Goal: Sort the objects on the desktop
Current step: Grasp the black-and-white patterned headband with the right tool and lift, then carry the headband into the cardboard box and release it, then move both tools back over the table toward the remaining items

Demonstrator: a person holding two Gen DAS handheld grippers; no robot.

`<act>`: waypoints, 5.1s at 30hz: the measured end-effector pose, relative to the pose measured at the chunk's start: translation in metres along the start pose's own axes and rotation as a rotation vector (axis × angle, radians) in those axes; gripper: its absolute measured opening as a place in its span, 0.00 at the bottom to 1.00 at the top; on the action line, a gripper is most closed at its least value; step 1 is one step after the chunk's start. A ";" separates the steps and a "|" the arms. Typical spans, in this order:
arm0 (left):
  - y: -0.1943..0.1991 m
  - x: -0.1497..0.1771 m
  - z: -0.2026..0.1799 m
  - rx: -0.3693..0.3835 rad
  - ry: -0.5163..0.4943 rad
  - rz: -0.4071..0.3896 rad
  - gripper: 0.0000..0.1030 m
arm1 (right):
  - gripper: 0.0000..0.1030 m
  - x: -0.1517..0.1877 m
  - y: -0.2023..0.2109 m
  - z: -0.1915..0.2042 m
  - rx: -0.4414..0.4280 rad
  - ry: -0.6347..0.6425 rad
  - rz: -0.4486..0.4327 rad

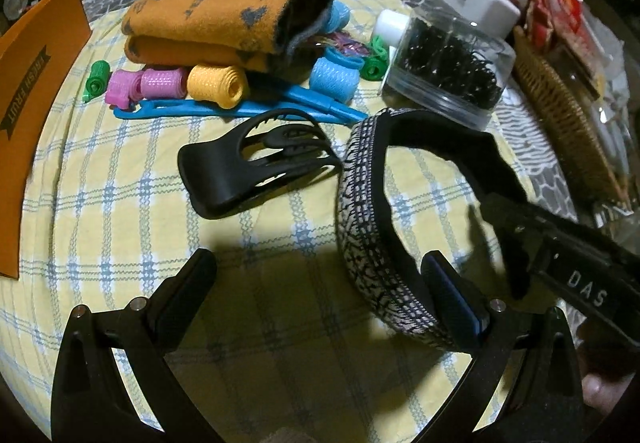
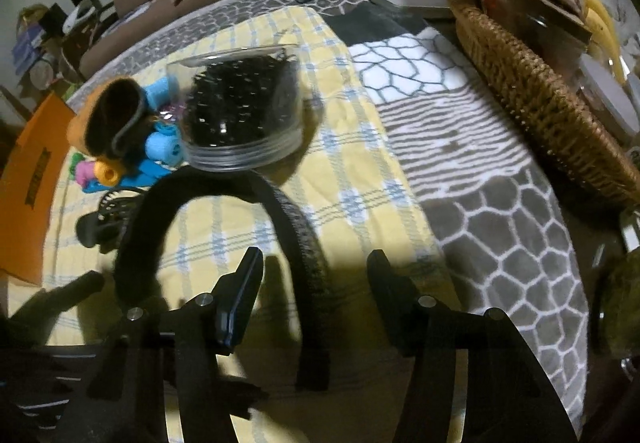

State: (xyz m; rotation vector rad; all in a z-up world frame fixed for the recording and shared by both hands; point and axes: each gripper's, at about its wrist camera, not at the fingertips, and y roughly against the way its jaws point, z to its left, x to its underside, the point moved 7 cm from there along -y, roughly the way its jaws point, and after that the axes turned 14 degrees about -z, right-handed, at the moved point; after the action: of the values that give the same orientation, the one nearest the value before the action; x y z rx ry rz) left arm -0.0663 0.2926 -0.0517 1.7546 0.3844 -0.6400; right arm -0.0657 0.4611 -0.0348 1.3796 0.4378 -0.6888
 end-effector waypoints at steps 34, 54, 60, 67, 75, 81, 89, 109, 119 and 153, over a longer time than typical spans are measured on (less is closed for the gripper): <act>0.040 -0.006 0.035 0.075 -0.039 -0.092 0.38 | 0.50 -0.001 0.012 0.082 -0.288 -0.077 0.029; 0.133 -0.070 0.141 0.035 0.011 -0.272 0.38 | 0.50 -0.039 0.054 0.209 -0.449 0.003 -0.109; 0.149 -0.092 0.182 0.010 0.025 -0.288 0.39 | 0.50 -0.058 0.053 0.257 -0.485 0.039 -0.107; 0.149 -0.117 0.244 -0.037 0.047 -0.280 0.41 | 0.50 -0.085 0.033 0.325 -0.509 0.096 -0.084; 0.113 -0.137 0.313 -0.078 0.068 -0.198 0.41 | 0.50 -0.103 -0.010 0.389 -0.540 0.085 -0.011; 0.083 -0.146 0.348 -0.093 0.064 -0.145 0.41 | 0.50 -0.097 -0.050 0.418 -0.522 0.088 0.071; 0.044 -0.170 0.374 -0.073 0.025 -0.086 0.41 | 0.49 -0.094 -0.076 0.437 -0.488 0.120 0.116; 0.028 -0.185 0.385 -0.112 -0.151 -0.063 0.42 | 0.49 -0.081 -0.066 0.453 -0.451 0.323 0.152; 0.085 -0.167 0.390 -0.139 -0.096 -0.092 0.45 | 0.54 -0.075 -0.046 0.445 -0.423 0.331 0.129; 0.217 -0.062 0.305 -0.115 0.036 -0.167 0.67 | 0.65 -0.025 0.063 0.359 -0.263 0.345 0.047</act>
State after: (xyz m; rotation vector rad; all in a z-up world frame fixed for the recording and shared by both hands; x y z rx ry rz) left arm -0.0611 -0.0548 0.0996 1.6371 0.5859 -0.6916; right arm -0.0809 0.1161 0.0849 1.2540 0.7397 -0.3380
